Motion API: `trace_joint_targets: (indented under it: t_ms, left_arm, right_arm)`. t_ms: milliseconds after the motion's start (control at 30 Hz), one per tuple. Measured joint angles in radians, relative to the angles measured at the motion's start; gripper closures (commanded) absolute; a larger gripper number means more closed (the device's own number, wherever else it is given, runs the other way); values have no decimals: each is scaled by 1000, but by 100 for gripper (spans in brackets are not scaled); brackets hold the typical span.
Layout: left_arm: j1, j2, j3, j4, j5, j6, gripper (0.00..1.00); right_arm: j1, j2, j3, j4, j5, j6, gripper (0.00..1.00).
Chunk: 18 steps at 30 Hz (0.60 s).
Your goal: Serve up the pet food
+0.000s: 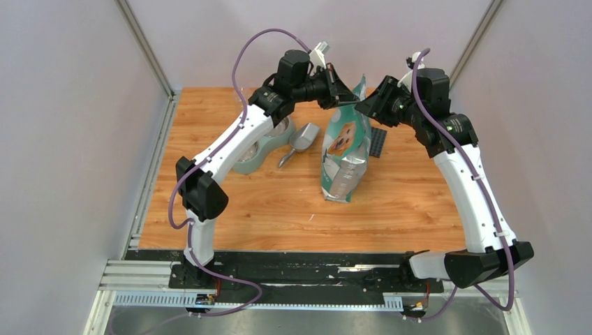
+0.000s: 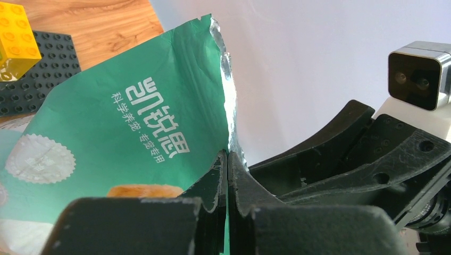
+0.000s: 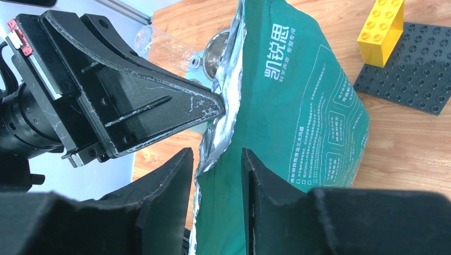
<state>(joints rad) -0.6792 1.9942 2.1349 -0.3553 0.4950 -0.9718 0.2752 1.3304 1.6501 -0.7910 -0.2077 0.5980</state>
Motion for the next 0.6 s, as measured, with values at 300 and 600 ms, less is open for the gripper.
trace_joint_targets:
  t_ms: [300,600]
  left_arm:
    - [0,0,0,0,0,0,100]
    - [0,0,-39,35,8,2,100]
  right_arm:
    - [-2,5,-2,8,-11,-6,100]
    - [-2,2,-65,51,-6,-24,100]
